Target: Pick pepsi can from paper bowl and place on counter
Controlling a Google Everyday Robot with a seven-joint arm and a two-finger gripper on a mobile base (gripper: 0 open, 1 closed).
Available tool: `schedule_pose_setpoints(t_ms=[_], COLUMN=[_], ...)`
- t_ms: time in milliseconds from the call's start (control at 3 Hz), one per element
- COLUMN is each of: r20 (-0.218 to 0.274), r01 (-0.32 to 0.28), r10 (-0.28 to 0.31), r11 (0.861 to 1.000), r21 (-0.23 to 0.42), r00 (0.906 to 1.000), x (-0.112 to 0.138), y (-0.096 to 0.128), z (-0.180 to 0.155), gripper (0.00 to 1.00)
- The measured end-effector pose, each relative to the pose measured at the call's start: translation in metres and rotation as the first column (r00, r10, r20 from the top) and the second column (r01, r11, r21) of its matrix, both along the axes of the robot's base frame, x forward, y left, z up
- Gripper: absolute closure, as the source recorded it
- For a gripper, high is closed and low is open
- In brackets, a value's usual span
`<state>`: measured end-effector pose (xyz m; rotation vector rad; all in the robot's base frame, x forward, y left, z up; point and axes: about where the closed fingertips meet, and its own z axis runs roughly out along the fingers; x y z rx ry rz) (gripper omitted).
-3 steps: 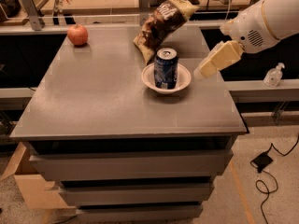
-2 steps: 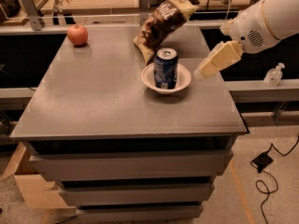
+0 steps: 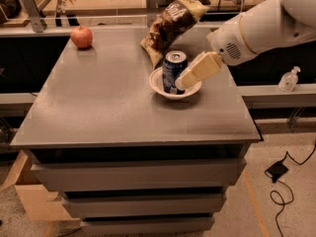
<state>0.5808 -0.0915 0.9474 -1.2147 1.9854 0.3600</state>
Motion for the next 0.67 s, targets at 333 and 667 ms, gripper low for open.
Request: schedule_pose_setpoints(t_ms=[333, 667], r20=[0.002, -0.004], r01=[0.001, 0.010], r10=[-0.001, -0.010], r11=[1.000, 0.999], r21=[0.006, 0.031], r00=[1.0000, 0.9999], x=[0.004, 0.015], y=[0.020, 0.030], z=[-0.005, -0.015], gripper=[0.00, 0.00])
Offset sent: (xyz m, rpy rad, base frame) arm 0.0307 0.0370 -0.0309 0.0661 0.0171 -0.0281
